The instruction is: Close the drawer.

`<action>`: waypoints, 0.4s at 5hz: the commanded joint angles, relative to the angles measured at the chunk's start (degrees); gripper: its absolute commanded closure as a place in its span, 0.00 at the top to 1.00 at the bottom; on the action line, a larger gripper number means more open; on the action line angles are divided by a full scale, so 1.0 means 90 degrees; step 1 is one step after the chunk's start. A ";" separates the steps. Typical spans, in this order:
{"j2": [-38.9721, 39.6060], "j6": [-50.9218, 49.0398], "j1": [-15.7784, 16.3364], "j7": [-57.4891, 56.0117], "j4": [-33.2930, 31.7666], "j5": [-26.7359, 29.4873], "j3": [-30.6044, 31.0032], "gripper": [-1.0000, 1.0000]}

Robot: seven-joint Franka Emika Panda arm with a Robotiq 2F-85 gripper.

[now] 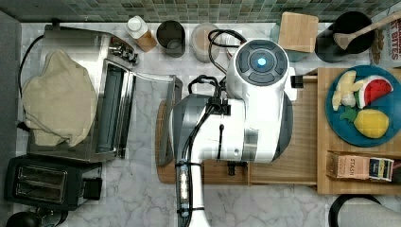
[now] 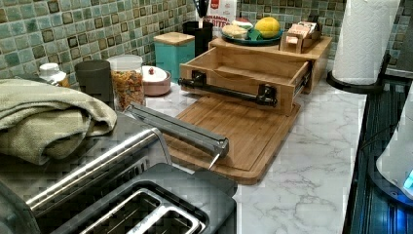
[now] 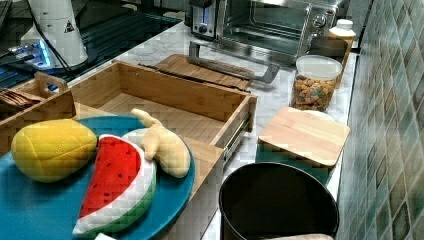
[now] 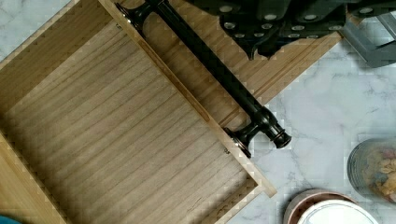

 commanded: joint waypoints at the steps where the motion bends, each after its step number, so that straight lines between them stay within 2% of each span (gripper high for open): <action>1: 0.0001 0.0018 -0.0006 -0.0001 0.0001 -0.0038 0.0001 0.00; 2: -0.0041 0.0253 -0.0046 -0.0559 -0.0257 0.0271 -0.0014 0.00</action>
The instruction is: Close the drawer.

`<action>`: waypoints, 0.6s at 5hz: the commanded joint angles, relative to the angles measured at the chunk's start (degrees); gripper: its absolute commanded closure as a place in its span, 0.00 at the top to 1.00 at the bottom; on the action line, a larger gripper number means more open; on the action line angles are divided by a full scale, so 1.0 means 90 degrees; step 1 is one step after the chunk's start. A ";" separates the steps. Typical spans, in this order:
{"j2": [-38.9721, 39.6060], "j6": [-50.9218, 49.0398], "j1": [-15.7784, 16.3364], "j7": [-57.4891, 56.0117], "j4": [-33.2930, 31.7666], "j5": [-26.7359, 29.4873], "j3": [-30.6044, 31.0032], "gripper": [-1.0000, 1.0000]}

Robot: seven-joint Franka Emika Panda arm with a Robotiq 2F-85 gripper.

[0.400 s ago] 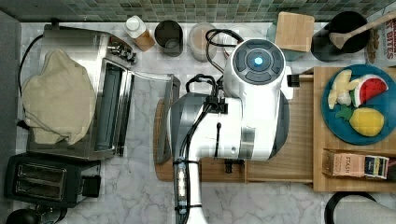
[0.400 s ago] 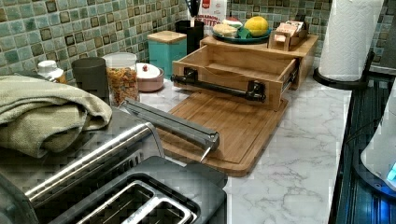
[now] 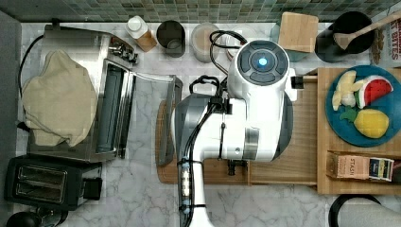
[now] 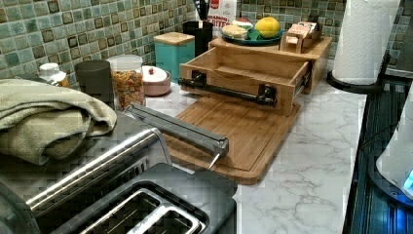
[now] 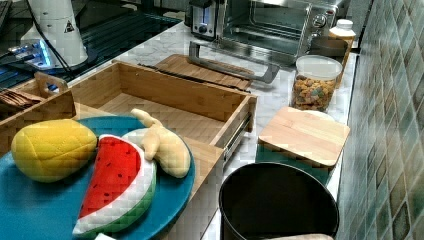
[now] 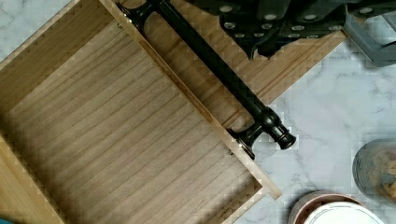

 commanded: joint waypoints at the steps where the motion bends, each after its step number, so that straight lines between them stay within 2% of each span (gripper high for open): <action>1: -0.0161 0.0693 0.0056 -0.1309 -0.0628 0.0361 0.0135 0.00; 2: -0.0356 0.1471 0.0231 -0.1381 -0.1326 0.0161 0.0259 0.00; 3: -0.0309 0.1627 -0.0127 -0.1650 -0.1518 0.0200 0.0780 0.00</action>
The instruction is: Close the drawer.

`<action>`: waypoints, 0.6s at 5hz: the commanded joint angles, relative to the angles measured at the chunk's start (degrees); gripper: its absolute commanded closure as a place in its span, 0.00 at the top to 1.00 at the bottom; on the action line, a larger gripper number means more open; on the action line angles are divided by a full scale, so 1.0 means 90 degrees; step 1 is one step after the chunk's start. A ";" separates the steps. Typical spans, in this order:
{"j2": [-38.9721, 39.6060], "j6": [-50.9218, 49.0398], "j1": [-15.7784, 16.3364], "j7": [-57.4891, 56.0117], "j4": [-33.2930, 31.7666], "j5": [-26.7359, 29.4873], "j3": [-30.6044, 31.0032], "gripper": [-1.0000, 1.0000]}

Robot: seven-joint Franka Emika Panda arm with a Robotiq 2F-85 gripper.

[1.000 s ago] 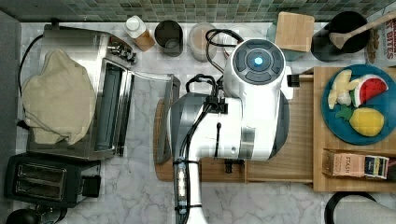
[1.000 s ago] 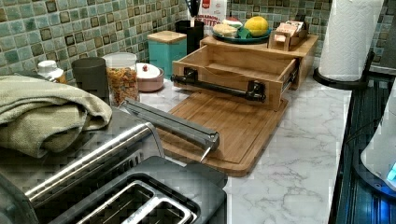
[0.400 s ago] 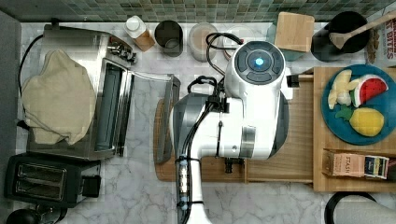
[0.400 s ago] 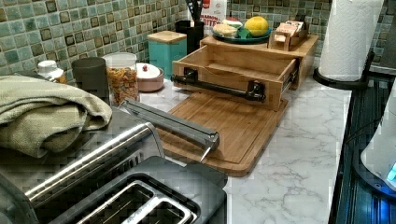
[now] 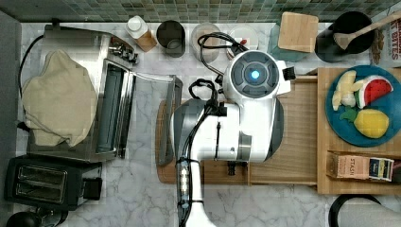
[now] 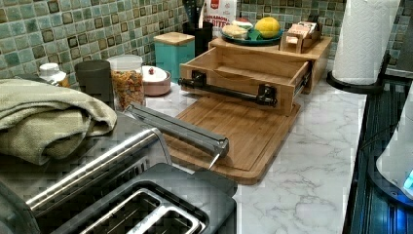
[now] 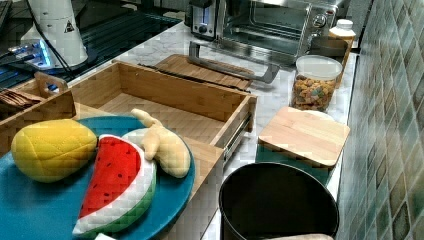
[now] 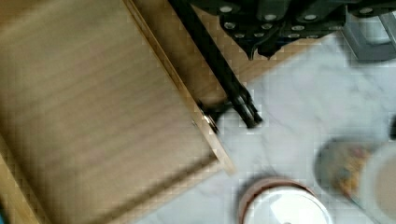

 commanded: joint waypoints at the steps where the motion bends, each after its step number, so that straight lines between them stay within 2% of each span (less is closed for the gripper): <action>1: -0.0337 0.0378 0.0027 -0.0796 -0.1231 0.0232 0.0699 0.00; 3: 0.0022 0.0747 0.0076 -0.1051 -0.1470 -0.0138 0.0743 0.00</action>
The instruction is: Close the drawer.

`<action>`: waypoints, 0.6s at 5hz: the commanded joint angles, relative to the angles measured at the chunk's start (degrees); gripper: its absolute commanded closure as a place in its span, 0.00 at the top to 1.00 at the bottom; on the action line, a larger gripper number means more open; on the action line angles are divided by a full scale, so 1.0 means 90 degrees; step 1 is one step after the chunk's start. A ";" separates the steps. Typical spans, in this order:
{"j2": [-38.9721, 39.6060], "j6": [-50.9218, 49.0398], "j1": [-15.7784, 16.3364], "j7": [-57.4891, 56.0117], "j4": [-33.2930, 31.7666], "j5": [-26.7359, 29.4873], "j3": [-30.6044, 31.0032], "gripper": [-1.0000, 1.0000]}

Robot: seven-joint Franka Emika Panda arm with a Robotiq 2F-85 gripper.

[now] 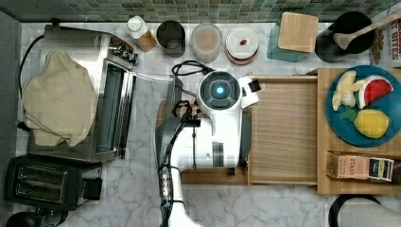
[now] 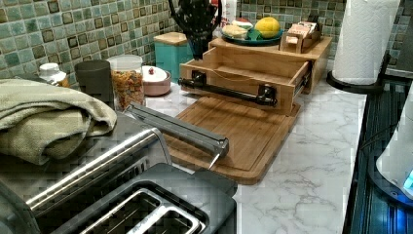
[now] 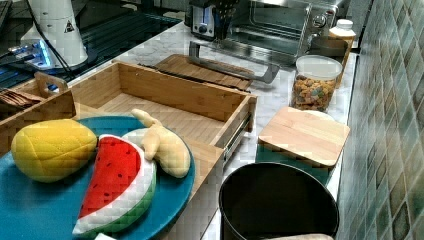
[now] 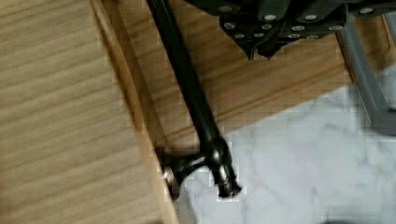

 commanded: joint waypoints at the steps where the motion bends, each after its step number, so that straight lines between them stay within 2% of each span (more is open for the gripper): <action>1: 0.0473 0.0497 -0.0017 -0.0818 -0.0261 -0.0420 0.0189 0.00; 3: 0.0502 0.1294 -0.0026 -0.0745 -0.0885 -0.0737 0.0119 0.00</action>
